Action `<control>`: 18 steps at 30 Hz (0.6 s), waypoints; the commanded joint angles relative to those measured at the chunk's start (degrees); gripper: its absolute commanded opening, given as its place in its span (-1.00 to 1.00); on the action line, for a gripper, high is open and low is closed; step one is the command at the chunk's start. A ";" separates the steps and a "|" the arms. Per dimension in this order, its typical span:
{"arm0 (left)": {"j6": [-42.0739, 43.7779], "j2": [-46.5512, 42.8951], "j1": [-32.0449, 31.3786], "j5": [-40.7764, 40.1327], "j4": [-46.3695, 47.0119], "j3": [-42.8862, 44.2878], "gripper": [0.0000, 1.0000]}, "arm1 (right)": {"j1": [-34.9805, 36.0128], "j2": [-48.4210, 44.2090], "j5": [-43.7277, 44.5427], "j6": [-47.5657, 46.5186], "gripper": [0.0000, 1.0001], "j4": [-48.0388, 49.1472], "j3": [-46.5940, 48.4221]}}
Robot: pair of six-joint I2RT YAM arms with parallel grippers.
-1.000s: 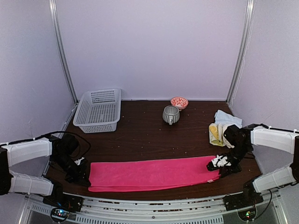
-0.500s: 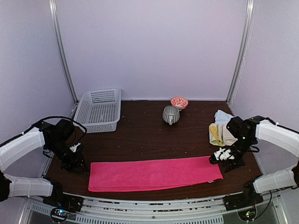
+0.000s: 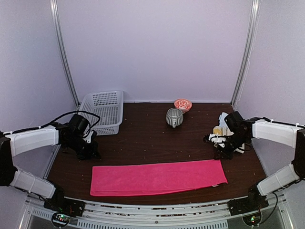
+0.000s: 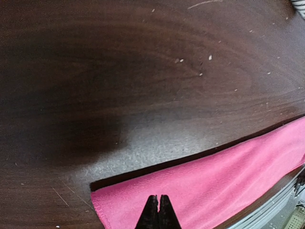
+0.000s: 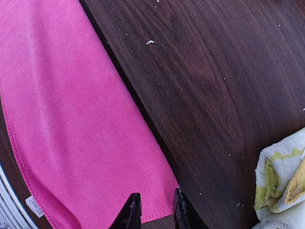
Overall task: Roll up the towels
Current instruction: Adjust the towel at the center of the board.
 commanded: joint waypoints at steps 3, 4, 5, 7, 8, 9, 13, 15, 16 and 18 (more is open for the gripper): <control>-1.31 1.92 -1.46 -2.83 5.65 -4.31 -1.00 | -0.13 1.88 3.54 4.78 -0.50 3.69 -2.81; -1.18 1.86 -1.50 -2.81 5.66 -4.92 -1.00 | -0.16 2.15 3.48 4.51 -0.49 3.63 -3.33; -1.15 2.00 -1.49 -3.00 5.66 -5.45 -1.00 | -0.16 2.43 3.49 4.35 -0.49 3.79 -3.77; -1.23 2.92 -1.50 -3.70 5.50 -6.30 -1.00 | -0.10 3.17 3.58 4.26 -0.48 4.63 -4.76; -1.41 3.56 -1.46 -4.37 5.29 -6.62 -1.00 | -0.08 3.96 3.83 4.45 -0.47 5.24 -5.14; -1.60 4.30 -1.49 -5.23 5.23 -6.91 -1.00 | -0.08 4.67 4.27 4.83 -0.47 5.81 -5.46; -2.93 7.07 -1.48 -9.10 5.28 -7.50 -1.00 | 0.01 8.19 7.84 7.50 -0.44 10.32 -5.50; -4.23 8.14 -1.49 -10.92 5.30 -7.12 -1.00 | -0.06 9.51 10.67 9.65 -0.36 13.64 -4.91; -4.66 8.47 -1.49 -11.96 5.42 -6.66 -1.00 | 0.00 10.14 11.72 10.29 -0.33 14.83 -4.22; -5.71 8.61 -1.48 -14.12 6.36 -6.05 -1.00 | 0.06 11.45 13.42 11.23 -0.30 16.76 -2.07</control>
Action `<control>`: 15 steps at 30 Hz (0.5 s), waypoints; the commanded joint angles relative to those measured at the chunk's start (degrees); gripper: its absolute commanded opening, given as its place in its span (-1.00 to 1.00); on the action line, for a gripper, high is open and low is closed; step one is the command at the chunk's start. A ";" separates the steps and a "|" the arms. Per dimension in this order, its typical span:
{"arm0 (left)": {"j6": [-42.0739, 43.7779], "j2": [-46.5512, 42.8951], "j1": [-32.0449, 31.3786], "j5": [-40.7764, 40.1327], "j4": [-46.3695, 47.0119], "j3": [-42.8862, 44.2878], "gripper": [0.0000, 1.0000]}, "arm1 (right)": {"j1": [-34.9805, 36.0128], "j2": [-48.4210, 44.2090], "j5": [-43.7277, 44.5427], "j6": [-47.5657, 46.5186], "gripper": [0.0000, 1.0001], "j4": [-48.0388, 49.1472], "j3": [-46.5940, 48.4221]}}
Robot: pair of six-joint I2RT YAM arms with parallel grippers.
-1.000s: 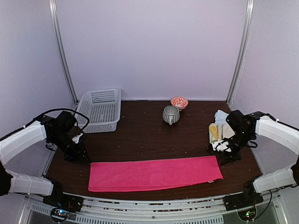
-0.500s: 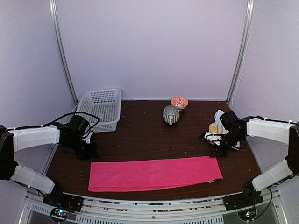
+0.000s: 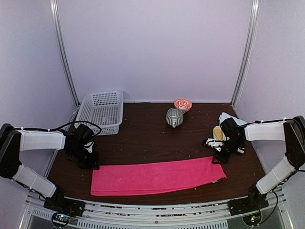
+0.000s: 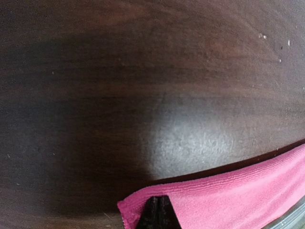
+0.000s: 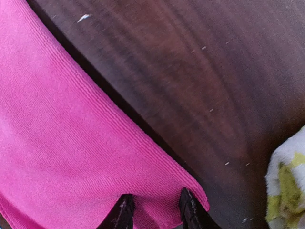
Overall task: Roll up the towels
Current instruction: Adjust the towel at the center of the board.
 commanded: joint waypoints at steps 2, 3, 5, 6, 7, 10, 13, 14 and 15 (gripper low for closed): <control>-3.39 1.92 -0.04 -9.80 4.04 0.27 -1.00 | -0.06 4.65 7.79 4.22 -0.28 8.28 4.42; -3.59 1.80 -0.06 -10.92 4.66 0.42 -1.00 | -0.08 5.08 7.31 4.18 -0.27 8.46 5.57; -3.94 1.65 0.04 -13.39 5.05 1.06 -1.00 | 0.03 6.08 6.01 4.34 -0.26 8.61 7.55; -4.11 1.45 0.05 -14.60 5.02 1.43 -1.00 | 0.16 6.44 5.84 4.36 -0.26 8.49 8.41; -4.31 1.05 0.08 -15.42 4.94 1.76 -1.00 | 0.24 6.78 5.47 4.32 -0.25 8.18 9.12; -5.17 -1.00 0.21 -17.56 4.13 2.65 -1.00 | 0.35 6.86 3.57 4.22 -0.22 7.49 11.02; -5.17 -4.08 0.19 -18.26 3.92 3.30 -1.00 | 0.32 6.02 1.99 4.79 -0.10 6.02 13.94; -4.25 -5.17 0.20 -17.04 4.46 3.75 -1.00 | 0.34 5.46 2.16 6.15 -0.04 5.68 15.24; -3.34 -6.51 -0.01 -15.79 5.18 4.31 -1.00 | 0.29 4.79 2.23 8.59 -0.03 5.05 16.43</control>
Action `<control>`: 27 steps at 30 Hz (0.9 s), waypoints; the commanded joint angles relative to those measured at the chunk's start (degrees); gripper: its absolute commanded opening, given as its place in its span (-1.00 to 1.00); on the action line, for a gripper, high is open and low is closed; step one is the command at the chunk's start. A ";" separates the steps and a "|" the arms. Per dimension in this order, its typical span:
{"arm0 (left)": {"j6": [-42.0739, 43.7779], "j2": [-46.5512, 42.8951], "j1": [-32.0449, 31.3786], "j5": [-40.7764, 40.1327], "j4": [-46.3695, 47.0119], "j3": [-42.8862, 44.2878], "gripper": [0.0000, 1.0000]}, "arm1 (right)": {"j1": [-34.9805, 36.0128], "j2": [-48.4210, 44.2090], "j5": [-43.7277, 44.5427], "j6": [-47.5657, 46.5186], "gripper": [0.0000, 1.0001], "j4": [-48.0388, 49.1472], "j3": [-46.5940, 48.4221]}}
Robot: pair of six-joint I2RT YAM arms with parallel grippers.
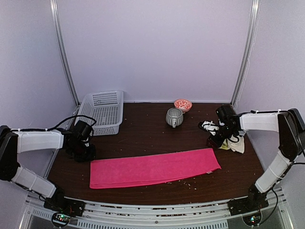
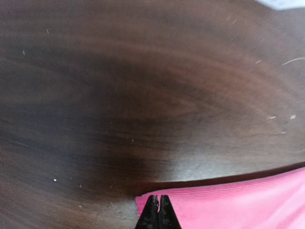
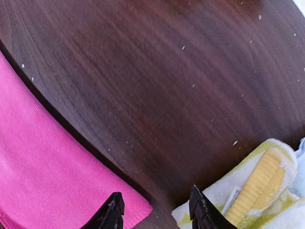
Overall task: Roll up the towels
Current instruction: Adjust the towel at the center of the board.
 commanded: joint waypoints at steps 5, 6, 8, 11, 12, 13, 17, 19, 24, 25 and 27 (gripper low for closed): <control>7.38 -7.91 -6.40 5.28 4.94 5.90 -0.98 | 0.28 -8.39 -7.95 9.50 -0.04 -3.56 5.87; 7.72 -7.85 -7.92 6.91 4.97 6.15 -0.99 | 0.25 -9.75 -9.88 9.83 -0.03 -3.86 5.37; 7.63 -7.70 -10.35 11.21 5.36 5.62 -0.99 | 0.37 -11.73 -11.61 10.23 -0.01 -4.95 4.77; 7.18 -6.48 -15.13 13.18 5.82 3.93 -1.00 | 0.44 -13.25 -12.23 8.22 -0.01 -7.46 3.53; 7.11 -5.79 -16.45 13.55 6.07 3.07 -1.00 | 0.47 -13.80 -11.39 7.98 -0.03 -7.16 2.44; 6.86 -5.17 -17.59 13.81 6.50 2.27 -1.00 | 0.43 -14.44 -10.34 7.84 -0.08 -6.70 1.39; 3.71 -3.85 -20.15 15.43 8.35 -2.45 -1.00 | 0.71 -17.17 -10.17 7.01 -0.27 -4.55 -3.60; 1.44 -4.40 -20.55 15.96 8.33 -5.56 -1.00 | 0.95 -16.03 -10.34 7.89 -0.29 -6.32 -3.87; -2.99 -10.39 -20.72 14.54 8.14 -13.83 -1.00 | 2.10 -7.37 -9.11 5.79 -0.29 -13.67 -3.14; -3.84 -11.08 -20.67 14.23 8.16 -15.09 -1.00 | 2.48 -6.05 -8.78 5.80 -0.30 -13.33 -3.61; -5.98 -11.44 -20.72 14.96 8.76 -16.80 -1.00 | 3.46 -4.31 -8.08 6.19 -0.30 -11.66 -4.38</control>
